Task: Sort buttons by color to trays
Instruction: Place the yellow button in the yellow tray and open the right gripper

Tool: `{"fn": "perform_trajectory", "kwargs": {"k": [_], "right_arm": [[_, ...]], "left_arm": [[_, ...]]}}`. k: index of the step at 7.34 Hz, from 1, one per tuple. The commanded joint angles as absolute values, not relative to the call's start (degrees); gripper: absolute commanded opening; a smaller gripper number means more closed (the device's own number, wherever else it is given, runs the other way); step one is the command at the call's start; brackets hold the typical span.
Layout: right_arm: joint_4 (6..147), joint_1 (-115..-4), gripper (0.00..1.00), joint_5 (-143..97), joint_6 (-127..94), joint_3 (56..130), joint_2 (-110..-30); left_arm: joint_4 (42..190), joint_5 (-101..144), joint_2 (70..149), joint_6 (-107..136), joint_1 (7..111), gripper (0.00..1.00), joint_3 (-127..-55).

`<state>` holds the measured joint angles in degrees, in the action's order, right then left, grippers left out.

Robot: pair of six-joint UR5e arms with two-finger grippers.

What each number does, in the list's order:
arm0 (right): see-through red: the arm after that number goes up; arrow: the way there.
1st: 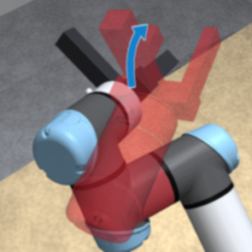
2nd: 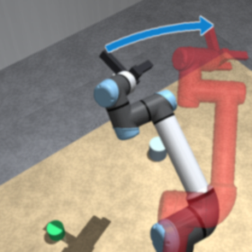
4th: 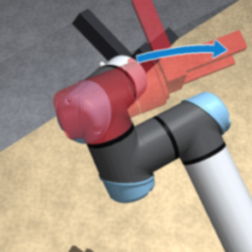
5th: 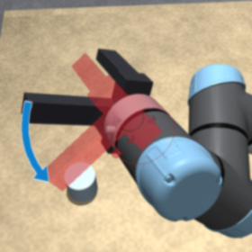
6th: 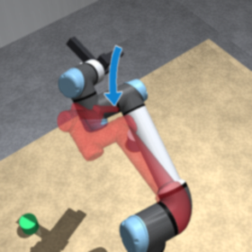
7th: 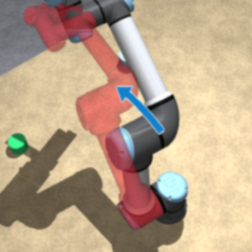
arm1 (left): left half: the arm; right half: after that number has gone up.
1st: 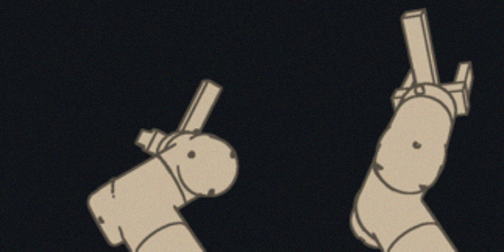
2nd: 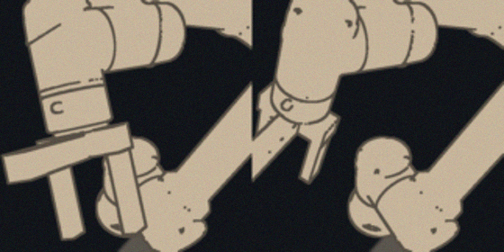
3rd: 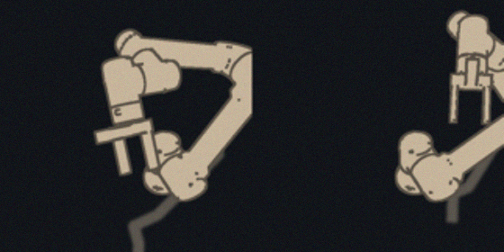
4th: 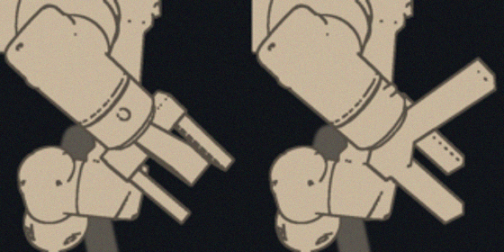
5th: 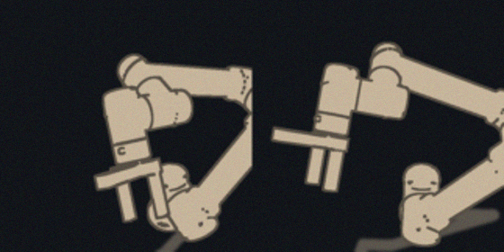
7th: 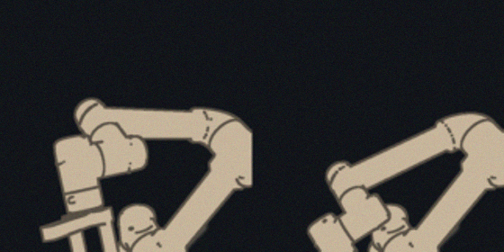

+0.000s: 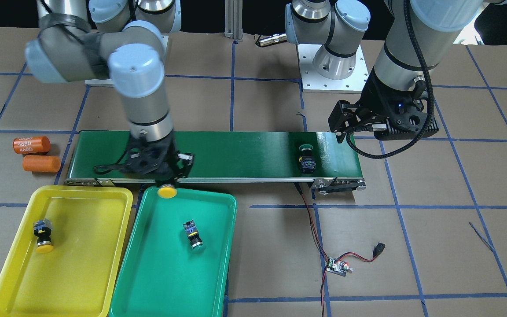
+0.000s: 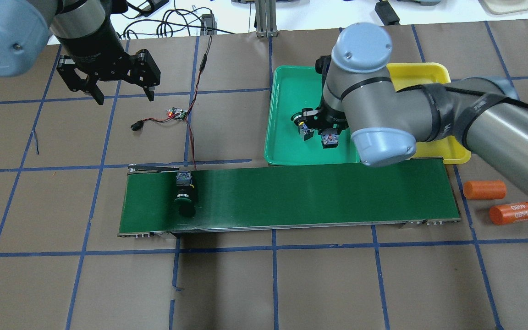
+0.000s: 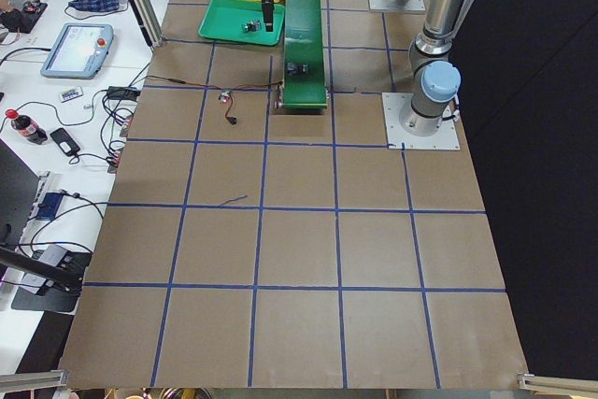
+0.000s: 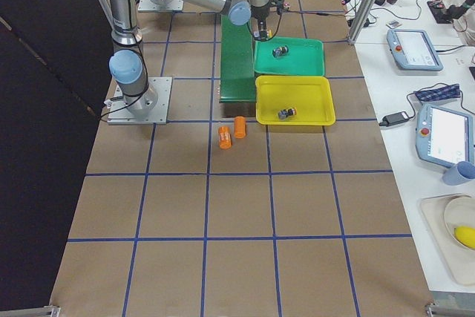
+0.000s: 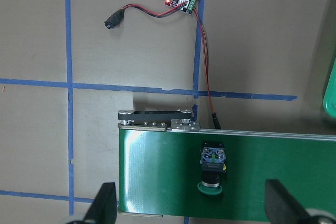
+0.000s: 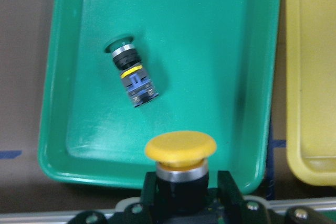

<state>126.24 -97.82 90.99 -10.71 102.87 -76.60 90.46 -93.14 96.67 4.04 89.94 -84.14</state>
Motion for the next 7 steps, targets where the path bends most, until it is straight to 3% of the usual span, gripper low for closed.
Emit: {"fn": "perform_trajectory", "kwargs": {"k": [1, 5, 6, 7], "right_arm": [[123.57, -87.49, 0.28, 90.53, -0.67, 96.44, -72.18], [124.28, -77.44, 0.32, 86.66, 13.78, 95.44, -64.62], [124.45, -76.65, 0.39, 86.57, 14.49, 95.45, -63.03], [124.45, -76.38, 0.61, 86.57, 14.85, 95.36, -62.93]], "left_arm": [[90.53, -93.16, 96.77, 4.04, 89.91, 1.0, -84.2], [90.53, -93.08, 97.56, 4.04, 89.91, 1.0, -83.15], [90.53, -93.08, 97.56, 4.13, 89.91, 1.0, -83.41], [90.53, -93.08, 97.56, 4.13, 90.0, 1.0, -83.5]]}}
